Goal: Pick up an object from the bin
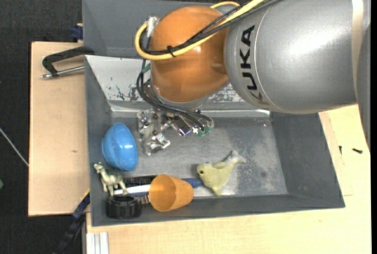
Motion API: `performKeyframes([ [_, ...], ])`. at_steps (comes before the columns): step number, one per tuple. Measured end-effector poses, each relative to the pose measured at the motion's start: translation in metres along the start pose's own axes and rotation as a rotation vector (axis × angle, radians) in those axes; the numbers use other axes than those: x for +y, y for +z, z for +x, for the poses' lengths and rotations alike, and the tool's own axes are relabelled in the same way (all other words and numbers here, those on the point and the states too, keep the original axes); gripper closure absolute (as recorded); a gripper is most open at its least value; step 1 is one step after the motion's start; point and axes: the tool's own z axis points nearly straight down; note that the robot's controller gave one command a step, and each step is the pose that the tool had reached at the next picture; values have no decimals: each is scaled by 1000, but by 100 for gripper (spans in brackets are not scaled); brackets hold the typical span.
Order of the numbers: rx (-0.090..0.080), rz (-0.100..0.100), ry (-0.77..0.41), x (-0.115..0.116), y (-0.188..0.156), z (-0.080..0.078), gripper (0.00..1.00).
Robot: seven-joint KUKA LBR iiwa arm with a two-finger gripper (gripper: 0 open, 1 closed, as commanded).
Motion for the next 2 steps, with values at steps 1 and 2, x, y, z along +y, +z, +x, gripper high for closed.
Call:
performKeyframes([
  [1, 8, -2, 0, 1, 4, 1, 0],
  [2, 21, -3, 17, 12, 119, 22, 0],
])
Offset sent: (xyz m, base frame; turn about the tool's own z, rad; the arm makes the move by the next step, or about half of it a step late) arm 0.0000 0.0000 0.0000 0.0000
